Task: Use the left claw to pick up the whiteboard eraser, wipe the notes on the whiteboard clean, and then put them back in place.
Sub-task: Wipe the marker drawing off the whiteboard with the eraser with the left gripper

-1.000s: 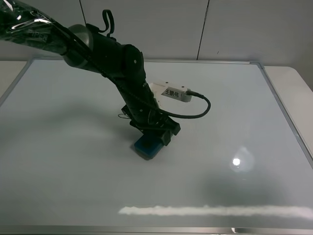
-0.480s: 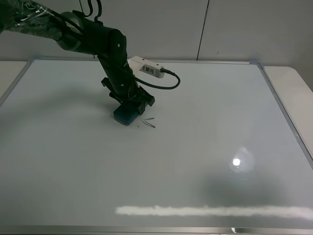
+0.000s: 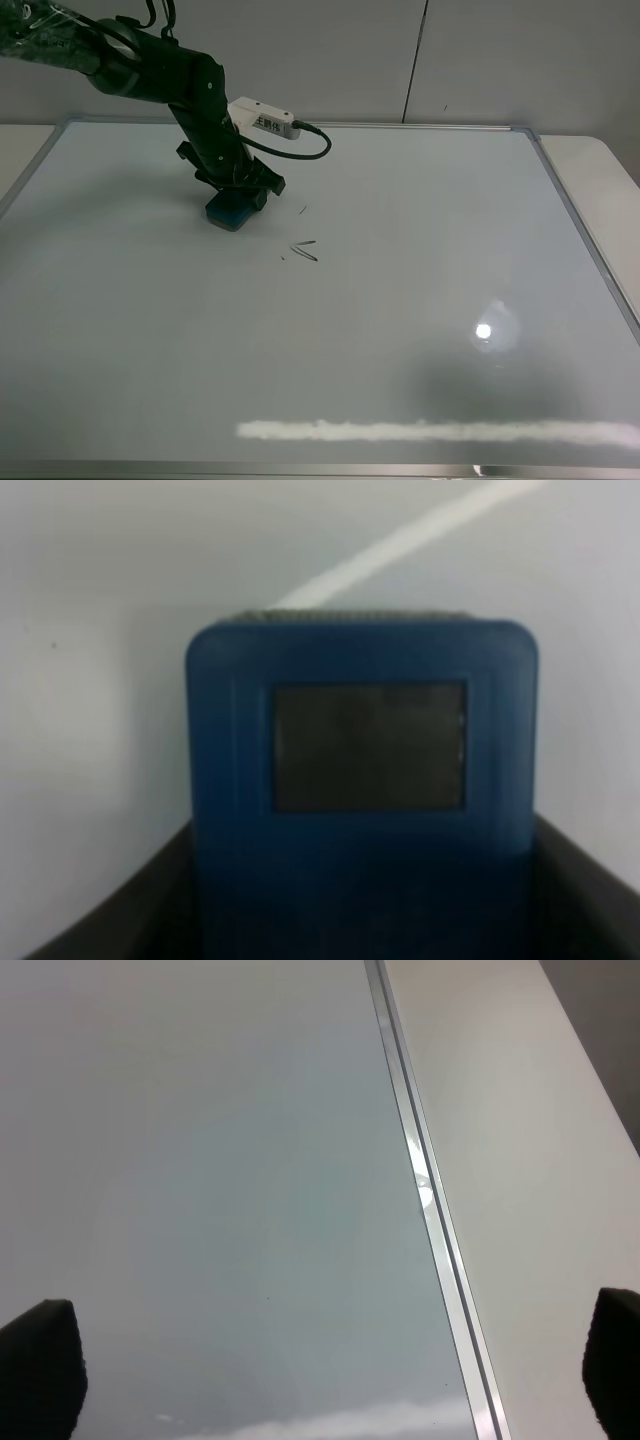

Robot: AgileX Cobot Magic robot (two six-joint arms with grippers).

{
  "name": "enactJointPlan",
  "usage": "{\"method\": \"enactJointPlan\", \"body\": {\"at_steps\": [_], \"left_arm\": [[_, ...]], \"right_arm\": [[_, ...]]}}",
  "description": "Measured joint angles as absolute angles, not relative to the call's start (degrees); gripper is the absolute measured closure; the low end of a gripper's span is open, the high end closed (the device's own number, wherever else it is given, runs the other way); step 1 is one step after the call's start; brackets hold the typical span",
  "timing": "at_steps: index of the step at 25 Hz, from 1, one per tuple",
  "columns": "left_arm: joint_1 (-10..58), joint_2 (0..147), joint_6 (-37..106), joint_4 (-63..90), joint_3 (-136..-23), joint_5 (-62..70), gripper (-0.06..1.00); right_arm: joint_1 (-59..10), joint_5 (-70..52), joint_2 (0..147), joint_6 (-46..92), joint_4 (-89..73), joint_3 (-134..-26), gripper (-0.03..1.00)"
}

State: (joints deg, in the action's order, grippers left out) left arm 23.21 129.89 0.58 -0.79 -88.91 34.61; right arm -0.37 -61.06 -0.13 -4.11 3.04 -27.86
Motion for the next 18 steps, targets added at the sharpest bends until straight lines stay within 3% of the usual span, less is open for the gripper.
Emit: {"method": "enactJointPlan", "body": {"at_steps": [4, 18], "left_arm": [[25.63, 129.89, 0.0, -1.9, -88.91, 34.67, 0.4], [43.75, 130.14, 0.52, -0.37, -88.91, 39.96, 0.4]], "right_arm": [[-0.37, -61.06, -0.13, -4.11, 3.04, -27.86, -0.02], [-0.37, -61.06, -0.13, -4.11, 3.04, -27.86, -0.02]]}}
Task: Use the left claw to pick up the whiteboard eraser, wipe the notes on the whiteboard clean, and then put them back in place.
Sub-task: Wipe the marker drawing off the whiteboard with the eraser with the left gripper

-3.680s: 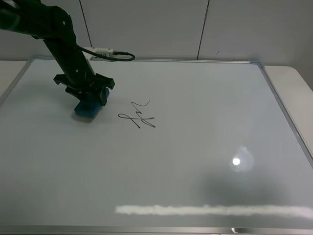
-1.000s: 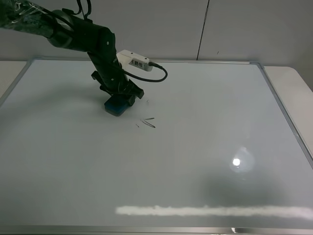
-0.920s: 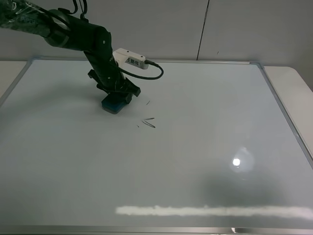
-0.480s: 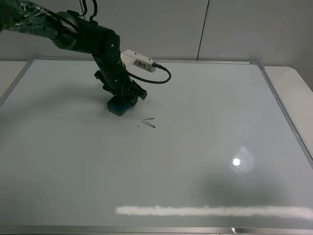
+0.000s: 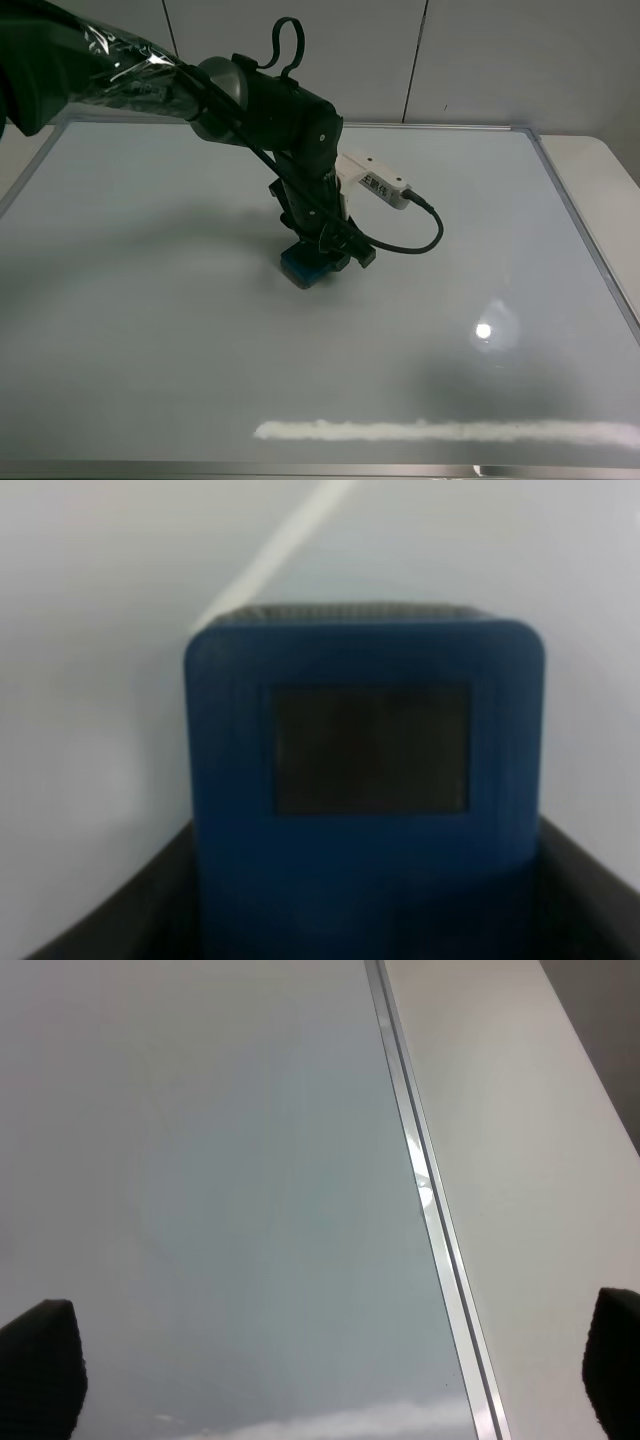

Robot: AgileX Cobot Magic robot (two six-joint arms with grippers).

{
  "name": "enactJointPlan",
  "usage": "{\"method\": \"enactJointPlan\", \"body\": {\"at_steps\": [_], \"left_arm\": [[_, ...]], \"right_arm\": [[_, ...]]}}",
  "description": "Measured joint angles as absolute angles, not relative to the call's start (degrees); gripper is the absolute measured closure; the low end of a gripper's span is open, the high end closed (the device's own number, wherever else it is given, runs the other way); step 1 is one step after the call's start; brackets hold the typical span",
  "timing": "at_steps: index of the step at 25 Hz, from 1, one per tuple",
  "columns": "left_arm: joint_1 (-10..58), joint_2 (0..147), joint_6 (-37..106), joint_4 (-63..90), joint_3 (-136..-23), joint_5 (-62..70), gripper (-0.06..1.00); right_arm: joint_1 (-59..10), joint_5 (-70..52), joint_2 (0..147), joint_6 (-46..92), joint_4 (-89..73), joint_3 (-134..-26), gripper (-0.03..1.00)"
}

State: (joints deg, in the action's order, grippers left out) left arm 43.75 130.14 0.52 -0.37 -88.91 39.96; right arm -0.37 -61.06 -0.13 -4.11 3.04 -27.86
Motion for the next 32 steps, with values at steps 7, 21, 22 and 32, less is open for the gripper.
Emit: {"method": "enactJointPlan", "body": {"at_steps": [7, 21, 22, 32], "left_arm": [[44.51, 130.14, 0.61, -0.48, -88.91, 40.7, 0.4], [29.75, 127.22, 0.78, -0.31, -79.0, 25.18, 0.4], [28.08, 127.01, 0.0, -0.57, -78.26, 24.06, 0.4], [20.18, 124.61, -2.9, -2.3, -71.39, 13.16, 0.4]], "right_arm": [[-0.37, -61.06, -0.13, -4.11, 3.04, -27.86, -0.02], [-0.37, -61.06, -0.13, -4.11, 3.04, -27.86, -0.02], [-0.37, -61.06, -0.13, -4.11, 3.04, -27.86, -0.02], [-0.37, -61.06, -0.13, -4.11, 3.04, -27.86, -0.02]]}}
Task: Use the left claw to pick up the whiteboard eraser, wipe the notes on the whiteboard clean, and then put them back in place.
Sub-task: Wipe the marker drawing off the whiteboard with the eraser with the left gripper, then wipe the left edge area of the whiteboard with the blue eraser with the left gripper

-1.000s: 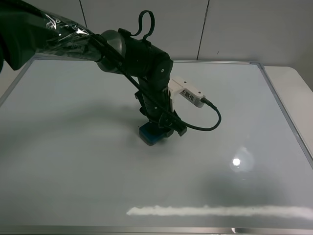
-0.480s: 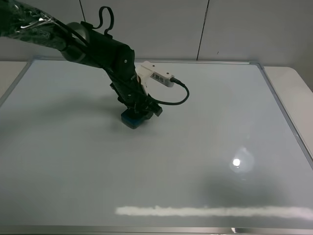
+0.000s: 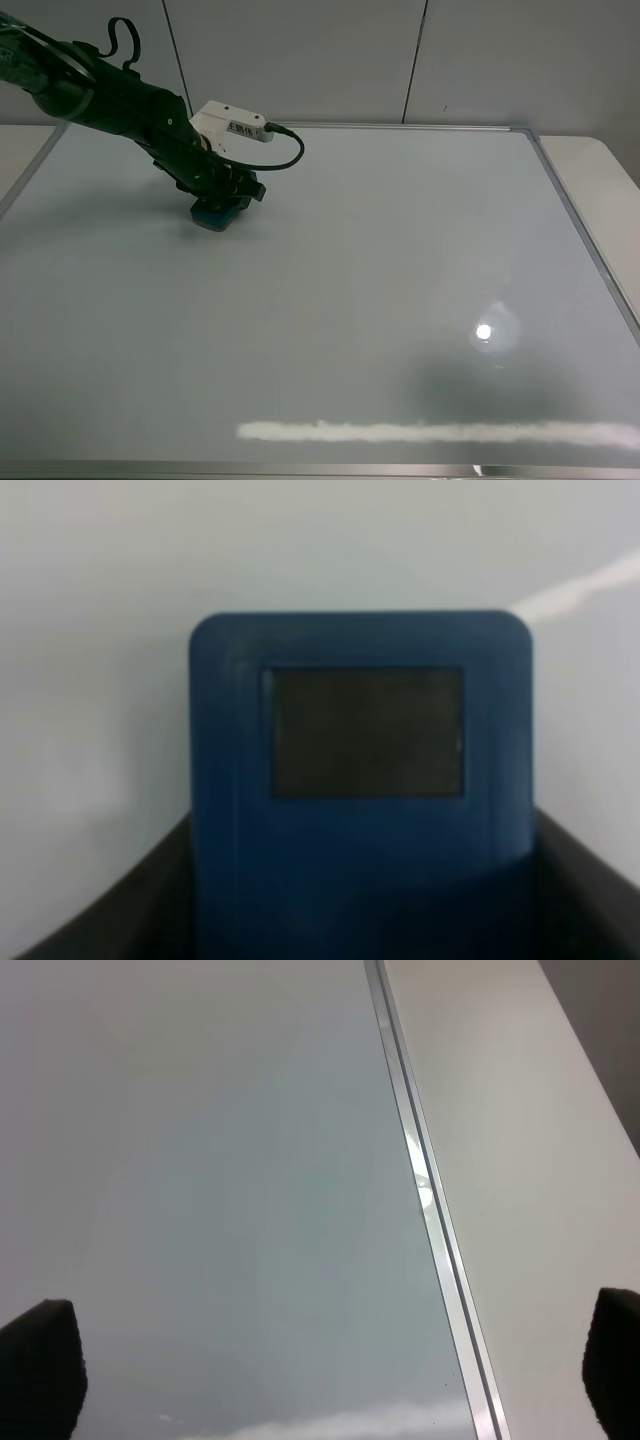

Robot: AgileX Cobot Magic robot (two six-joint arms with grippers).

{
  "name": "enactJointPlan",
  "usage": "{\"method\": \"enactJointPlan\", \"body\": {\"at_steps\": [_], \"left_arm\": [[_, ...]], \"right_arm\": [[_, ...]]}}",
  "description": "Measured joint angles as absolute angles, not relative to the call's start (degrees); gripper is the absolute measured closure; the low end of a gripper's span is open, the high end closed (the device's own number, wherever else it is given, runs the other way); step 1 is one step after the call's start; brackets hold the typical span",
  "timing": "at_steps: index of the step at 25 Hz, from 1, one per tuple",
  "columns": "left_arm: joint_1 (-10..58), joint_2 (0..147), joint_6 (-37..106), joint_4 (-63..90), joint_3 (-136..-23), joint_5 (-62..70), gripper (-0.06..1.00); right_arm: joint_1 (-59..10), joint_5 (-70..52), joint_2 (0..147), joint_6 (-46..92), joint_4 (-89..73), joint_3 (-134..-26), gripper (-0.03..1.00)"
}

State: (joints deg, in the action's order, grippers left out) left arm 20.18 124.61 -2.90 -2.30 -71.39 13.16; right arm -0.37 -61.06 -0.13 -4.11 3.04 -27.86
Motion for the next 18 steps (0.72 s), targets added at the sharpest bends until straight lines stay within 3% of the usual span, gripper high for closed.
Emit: {"method": "enactJointPlan", "body": {"at_steps": [7, 18], "left_arm": [[19.86, 123.37, -4.64, -3.32, -70.56, 14.23, 0.4], [16.87, 114.75, -10.79, -6.18, -66.78, 34.48, 0.4]], "right_arm": [[-0.37, -61.06, -0.13, -4.11, 3.04, -27.86, -0.02], [-0.37, -61.06, -0.13, -4.11, 3.04, -27.86, -0.02]]}}
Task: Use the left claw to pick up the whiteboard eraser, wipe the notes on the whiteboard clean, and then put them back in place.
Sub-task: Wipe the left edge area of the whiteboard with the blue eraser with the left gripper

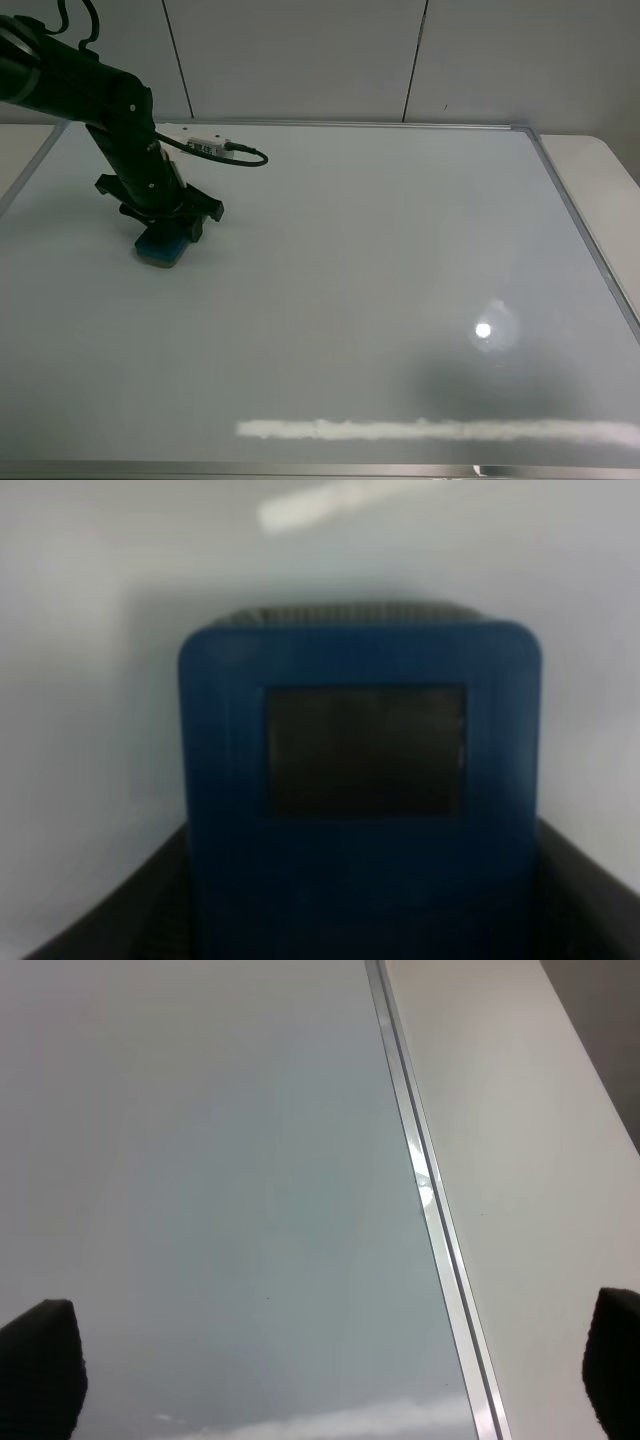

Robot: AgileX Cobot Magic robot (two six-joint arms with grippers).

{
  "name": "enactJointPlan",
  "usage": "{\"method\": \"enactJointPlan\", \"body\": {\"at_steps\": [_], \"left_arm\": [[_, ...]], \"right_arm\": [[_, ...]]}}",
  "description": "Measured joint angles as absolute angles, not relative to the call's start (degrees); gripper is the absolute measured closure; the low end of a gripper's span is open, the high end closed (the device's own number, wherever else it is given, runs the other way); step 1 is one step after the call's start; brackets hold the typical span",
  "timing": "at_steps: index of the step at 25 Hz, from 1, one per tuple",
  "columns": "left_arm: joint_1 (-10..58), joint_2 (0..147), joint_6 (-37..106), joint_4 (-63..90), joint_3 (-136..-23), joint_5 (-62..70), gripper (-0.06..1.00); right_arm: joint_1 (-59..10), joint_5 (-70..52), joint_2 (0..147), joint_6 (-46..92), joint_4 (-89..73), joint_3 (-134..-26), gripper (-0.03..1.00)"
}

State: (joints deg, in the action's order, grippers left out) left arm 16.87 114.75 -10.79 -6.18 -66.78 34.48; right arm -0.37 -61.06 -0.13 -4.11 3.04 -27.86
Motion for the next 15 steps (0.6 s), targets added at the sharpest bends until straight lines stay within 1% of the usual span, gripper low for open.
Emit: {"method": "enactJointPlan", "body": {"at_steps": [4, 10, 15], "left_arm": [[12.65, 111.28, -10.79, -6.47, -64.04, 37.22, 0.4], [5.94, 105.93, -10.83, -6.5, -59.99, 35.26, 0.4], [3.26, 105.06, -11.02, -6.16, -59.99, 34.19, 0.4]], "right_arm": [[-0.37, -61.06, -0.13, -4.11, 3.04, -27.86, -0.02], [-0.37, -61.06, -0.13, -4.11, 3.04, -27.86, -0.02], [-0.37, -61.06, -0.13, -4.11, 3.04, -27.86, -0.02]]}}
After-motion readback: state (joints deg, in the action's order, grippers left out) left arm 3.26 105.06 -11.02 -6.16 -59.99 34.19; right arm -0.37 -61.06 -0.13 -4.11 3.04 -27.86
